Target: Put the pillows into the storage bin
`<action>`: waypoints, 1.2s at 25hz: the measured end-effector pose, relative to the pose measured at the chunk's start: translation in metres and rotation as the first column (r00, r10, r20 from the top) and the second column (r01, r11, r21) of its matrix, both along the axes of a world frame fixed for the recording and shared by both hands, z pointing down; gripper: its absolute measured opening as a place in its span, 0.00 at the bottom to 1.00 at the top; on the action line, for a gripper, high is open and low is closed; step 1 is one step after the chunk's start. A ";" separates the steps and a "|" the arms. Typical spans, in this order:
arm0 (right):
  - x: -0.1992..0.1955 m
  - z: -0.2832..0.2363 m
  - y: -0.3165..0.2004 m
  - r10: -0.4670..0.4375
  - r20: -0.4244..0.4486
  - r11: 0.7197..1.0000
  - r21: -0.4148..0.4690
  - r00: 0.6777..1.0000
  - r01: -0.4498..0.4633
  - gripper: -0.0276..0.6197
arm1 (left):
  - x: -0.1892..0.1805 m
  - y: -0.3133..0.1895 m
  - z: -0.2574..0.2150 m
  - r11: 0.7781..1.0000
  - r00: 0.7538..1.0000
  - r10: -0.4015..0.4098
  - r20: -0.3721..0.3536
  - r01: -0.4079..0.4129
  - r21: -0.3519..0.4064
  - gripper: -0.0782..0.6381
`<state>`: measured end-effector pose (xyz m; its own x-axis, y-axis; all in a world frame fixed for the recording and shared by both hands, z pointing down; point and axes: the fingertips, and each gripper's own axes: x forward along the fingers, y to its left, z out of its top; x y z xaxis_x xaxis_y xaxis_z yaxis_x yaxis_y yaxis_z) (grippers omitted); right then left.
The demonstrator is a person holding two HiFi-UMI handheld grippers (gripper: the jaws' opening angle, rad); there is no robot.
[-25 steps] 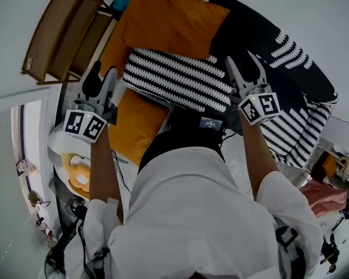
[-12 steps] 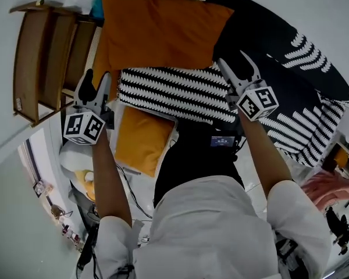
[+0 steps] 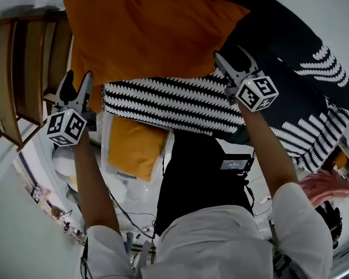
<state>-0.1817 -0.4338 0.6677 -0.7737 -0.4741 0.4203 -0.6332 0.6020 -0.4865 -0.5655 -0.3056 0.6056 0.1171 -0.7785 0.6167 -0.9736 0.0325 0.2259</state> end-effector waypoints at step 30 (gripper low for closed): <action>-0.009 0.056 0.025 -0.052 0.097 0.974 -0.215 0.994 0.072 0.16 | 0.015 -0.026 0.041 0.998 0.998 0.069 -0.012 -0.069 0.003 0.24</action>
<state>-0.1909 -0.4092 0.7233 -0.8382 -0.3286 0.4352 -0.5453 0.5119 -0.6638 -0.5507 -0.3313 0.6463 0.1782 -0.7701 0.6125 -0.9706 -0.0353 0.2381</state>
